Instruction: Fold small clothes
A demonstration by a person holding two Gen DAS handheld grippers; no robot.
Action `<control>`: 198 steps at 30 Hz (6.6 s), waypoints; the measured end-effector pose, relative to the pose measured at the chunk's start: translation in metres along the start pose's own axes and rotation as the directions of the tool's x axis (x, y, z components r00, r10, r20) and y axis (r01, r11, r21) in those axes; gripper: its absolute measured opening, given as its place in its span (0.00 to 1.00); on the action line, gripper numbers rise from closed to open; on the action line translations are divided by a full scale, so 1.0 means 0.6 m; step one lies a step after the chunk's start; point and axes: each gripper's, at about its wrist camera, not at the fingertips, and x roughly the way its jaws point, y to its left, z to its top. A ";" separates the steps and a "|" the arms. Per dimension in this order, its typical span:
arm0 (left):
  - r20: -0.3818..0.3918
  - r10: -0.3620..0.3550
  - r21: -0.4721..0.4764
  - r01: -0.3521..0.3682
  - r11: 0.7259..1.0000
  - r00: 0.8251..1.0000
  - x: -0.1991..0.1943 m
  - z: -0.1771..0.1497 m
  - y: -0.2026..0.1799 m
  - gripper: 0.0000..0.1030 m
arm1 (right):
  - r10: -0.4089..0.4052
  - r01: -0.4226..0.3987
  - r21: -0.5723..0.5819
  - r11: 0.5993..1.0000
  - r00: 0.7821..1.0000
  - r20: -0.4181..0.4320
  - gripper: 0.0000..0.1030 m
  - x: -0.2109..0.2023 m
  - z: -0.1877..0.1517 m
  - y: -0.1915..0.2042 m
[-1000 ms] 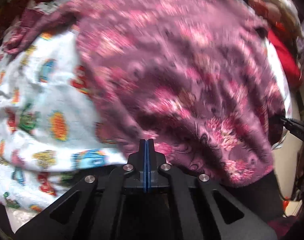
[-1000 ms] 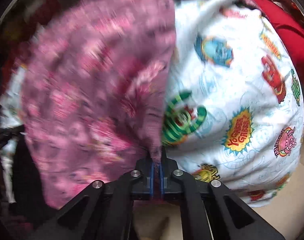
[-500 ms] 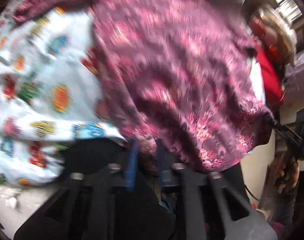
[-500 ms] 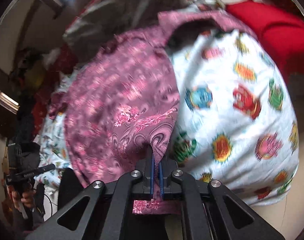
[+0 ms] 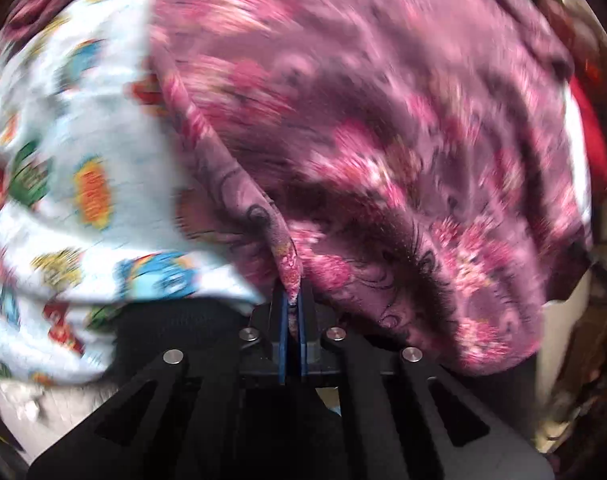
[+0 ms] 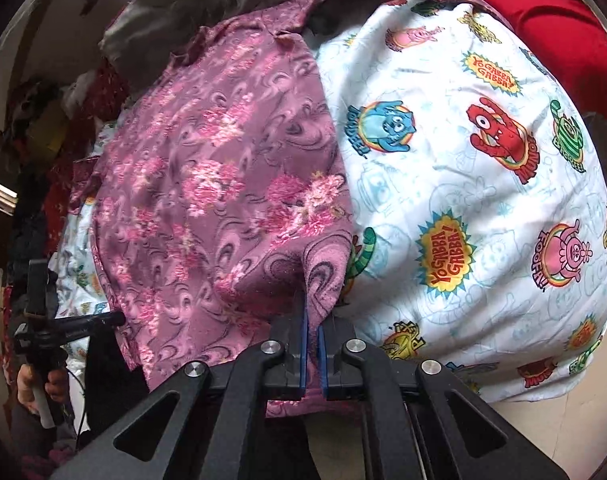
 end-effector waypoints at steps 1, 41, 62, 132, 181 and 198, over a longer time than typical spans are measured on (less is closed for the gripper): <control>0.017 -0.054 -0.039 0.055 0.998 0.998 -0.029 -0.003 0.019 0.02 | 0.034 -0.035 0.006 0.999 0.999 0.007 0.03 -0.011 0.001 0.000; 0.184 -0.002 -0.019 0.006 1.000 0.983 0.013 0.151 0.031 0.56 | 0.027 -0.111 0.238 0.965 0.944 0.329 0.31 -0.036 0.232 -0.080; 0.249 -0.156 0.034 0.152 0.988 0.956 -0.044 0.274 0.005 0.56 | -0.144 -0.391 0.757 0.524 0.835 0.531 0.09 0.020 0.373 -0.438; 0.225 -0.278 -0.167 0.318 0.933 0.934 -0.006 0.415 0.008 0.55 | 0.154 -0.162 0.031 0.986 0.973 0.173 0.40 0.122 0.277 0.178; 0.391 -0.171 -0.311 0.305 0.900 0.904 -0.126 0.361 0.279 0.37 | 0.127 -0.099 -0.191 0.977 0.982 0.141 0.26 0.225 0.317 0.355; 0.345 0.142 -0.297 -0.036 0.954 0.928 -0.200 0.437 0.519 0.60 | 0.157 -0.070 -0.424 0.903 0.972 0.175 0.46 0.374 0.265 0.515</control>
